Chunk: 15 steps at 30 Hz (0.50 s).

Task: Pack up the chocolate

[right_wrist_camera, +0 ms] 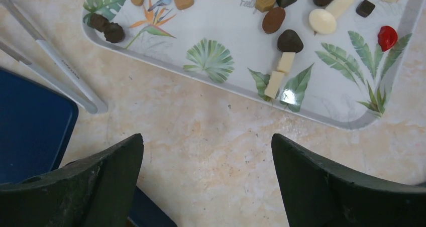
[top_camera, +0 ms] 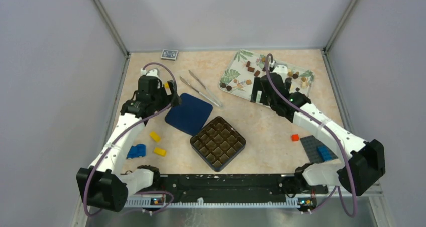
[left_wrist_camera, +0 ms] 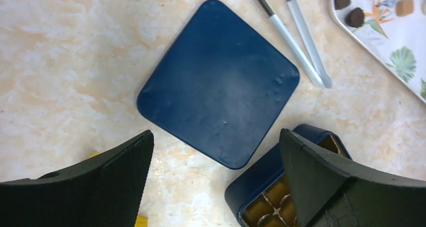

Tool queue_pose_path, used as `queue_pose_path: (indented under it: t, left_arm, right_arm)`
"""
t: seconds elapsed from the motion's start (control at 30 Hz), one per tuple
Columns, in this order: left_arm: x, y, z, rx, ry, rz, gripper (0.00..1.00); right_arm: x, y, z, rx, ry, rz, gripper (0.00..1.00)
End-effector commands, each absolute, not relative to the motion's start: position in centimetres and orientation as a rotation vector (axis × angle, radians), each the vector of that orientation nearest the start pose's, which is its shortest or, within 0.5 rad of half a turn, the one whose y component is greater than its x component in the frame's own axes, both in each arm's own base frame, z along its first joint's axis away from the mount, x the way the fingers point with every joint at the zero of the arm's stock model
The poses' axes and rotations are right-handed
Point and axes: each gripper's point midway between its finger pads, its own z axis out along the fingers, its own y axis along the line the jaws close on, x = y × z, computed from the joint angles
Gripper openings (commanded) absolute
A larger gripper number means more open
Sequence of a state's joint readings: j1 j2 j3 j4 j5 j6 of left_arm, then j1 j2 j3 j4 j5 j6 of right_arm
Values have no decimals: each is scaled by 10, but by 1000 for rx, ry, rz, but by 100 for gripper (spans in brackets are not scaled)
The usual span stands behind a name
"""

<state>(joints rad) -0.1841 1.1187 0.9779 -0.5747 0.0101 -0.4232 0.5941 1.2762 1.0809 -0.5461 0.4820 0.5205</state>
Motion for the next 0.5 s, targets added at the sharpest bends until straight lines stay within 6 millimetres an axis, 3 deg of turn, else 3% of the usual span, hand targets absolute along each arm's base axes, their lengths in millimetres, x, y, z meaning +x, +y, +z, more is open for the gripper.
queue_pose_path:
  t: [0.0,0.23,0.37,0.47]
  left_arm:
    - [320,-58,189,-385,2260,-216,99]
    - [338,-46,181,-397,2286,-135,99]
    - [354,-57,176,-422,2383,-165,99]
    - [370,-72,174,-541,2412,-243,99]
  right_arm:
    - [323,149,208,162,2132,165,95]
    - [323,148,212,134,2124,164,96]
    - [321,146,217,110,2102,160,95]
    - [321,147,220,101,2080,177,96]
